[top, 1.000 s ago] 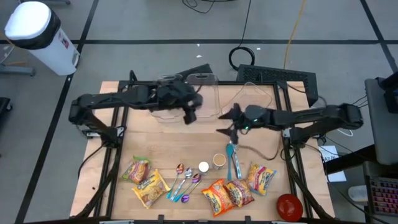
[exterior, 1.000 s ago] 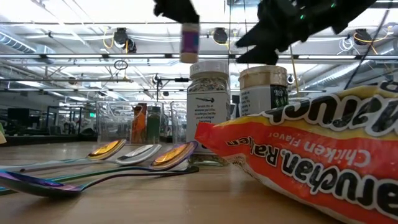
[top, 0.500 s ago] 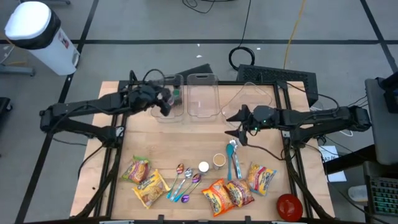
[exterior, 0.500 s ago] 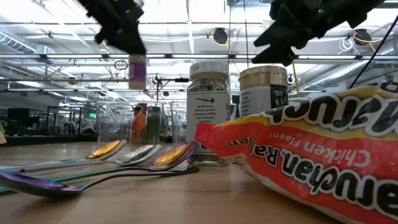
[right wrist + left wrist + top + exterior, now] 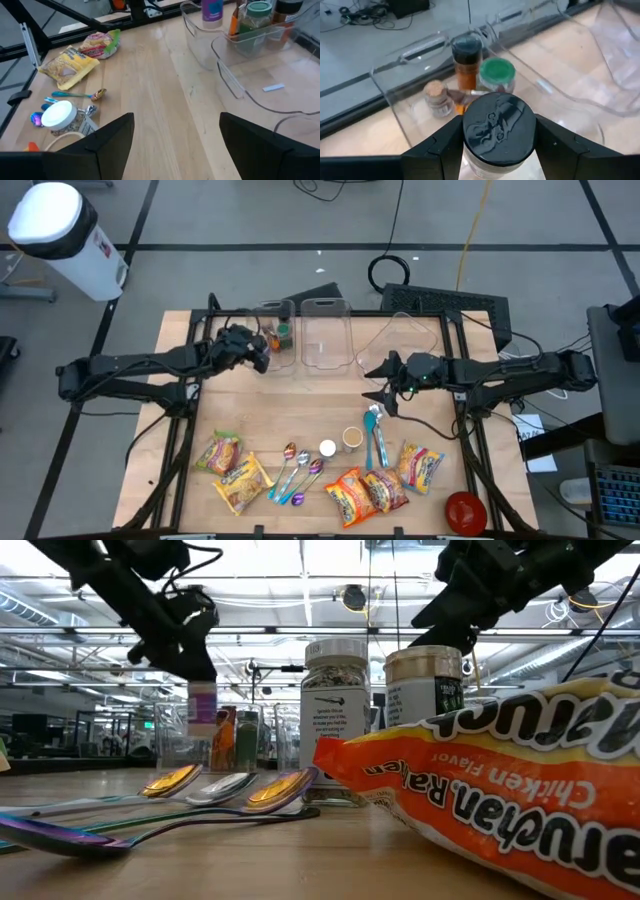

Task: Pick & Place Food Item
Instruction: Put the purple seasoning bottle into the left transparent bin

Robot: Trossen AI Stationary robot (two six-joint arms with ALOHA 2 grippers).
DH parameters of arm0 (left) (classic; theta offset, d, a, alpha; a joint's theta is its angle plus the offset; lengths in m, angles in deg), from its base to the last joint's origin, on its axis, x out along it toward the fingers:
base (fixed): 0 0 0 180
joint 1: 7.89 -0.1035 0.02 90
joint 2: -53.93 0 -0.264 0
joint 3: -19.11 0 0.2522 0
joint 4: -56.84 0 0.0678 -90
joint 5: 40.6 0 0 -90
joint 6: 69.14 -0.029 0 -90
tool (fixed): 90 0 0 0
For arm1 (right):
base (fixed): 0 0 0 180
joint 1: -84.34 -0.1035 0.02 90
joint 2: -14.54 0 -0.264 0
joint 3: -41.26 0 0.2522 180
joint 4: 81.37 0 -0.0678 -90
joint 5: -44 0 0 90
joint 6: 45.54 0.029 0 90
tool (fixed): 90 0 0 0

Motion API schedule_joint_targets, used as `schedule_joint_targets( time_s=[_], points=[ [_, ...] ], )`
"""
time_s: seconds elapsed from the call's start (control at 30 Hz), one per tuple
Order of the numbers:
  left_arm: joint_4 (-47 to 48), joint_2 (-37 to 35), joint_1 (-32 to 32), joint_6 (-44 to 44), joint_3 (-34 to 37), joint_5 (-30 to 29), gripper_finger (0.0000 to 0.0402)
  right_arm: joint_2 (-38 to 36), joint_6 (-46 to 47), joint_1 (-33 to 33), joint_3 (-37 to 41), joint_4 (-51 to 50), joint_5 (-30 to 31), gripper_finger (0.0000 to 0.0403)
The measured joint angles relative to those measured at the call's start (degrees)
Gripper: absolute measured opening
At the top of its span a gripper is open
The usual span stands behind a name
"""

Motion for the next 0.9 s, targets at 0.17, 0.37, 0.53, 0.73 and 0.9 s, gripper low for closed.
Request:
schedule_joint_targets(
  time_s=[0.17, 0.37, 0.53, 0.73, 0.9],
  points=[
    [-3.03, -0.02, -3.46, -0.26, 1.95, -0.05, 0.0205, 0.0, -0.01, 0.0, 0.0, 0.0, 0.01, 0.0283],
    [-4.39, 1.63, -7.52, -0.64, 2.56, 3.86, 0.0205, 0.0, -0.01, 0.0, 0.0, 0.0, 0.0, 0.0283],
    [-7.35, 5.39, -9.18, -1.85, 2.54, 6.4, 0.0205, 0.0, -0.03, 0.02, 0.0, -0.02, 0.01, 0.0283],
    [-8.07, 9.84, -10.59, -1.73, 2.61, 6.29, 0.0205, 0.0, -0.02, 0.02, 0.0, -0.04, 0.01, 0.0283],
    [-8.46, 11.31, -11.13, -0.66, 2.61, 6.03, 0.0205, 0.0, -0.01, 0.02, 0.0, -0.04, 0.01, 0.0283]
  ],
)
